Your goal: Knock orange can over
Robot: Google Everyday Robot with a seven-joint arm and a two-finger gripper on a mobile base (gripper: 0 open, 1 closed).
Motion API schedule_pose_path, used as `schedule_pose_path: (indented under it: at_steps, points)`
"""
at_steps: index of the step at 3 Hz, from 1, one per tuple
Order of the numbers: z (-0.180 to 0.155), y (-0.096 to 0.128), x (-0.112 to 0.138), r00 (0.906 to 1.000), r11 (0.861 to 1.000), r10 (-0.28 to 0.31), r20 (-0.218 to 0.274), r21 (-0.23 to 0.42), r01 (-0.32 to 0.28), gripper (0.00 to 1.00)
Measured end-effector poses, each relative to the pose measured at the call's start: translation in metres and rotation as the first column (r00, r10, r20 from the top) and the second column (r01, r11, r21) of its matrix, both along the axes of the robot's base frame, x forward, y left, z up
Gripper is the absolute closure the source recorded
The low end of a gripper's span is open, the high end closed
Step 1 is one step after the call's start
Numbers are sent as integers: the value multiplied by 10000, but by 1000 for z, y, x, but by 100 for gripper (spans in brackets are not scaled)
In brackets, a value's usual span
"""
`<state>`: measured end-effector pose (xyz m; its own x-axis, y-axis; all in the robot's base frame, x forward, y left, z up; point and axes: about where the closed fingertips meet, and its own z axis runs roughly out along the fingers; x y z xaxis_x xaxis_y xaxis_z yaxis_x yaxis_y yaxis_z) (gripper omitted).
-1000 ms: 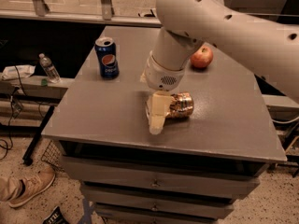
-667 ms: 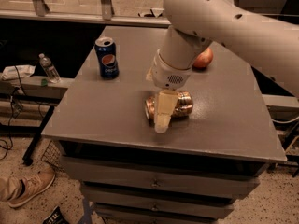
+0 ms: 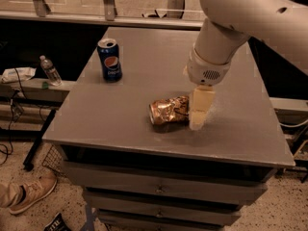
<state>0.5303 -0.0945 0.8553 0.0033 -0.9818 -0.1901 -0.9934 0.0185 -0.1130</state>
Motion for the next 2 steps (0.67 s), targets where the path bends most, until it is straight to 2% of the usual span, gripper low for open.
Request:
schedule_pose_path:
  at_steps: [1, 2]
  points:
    - [17, -60, 0, 9897, 9875, -1351, 482, -750, 1385, 0]
    - [28, -114, -6, 9644, 9590, -2518, 804, -1129, 2598, 0]
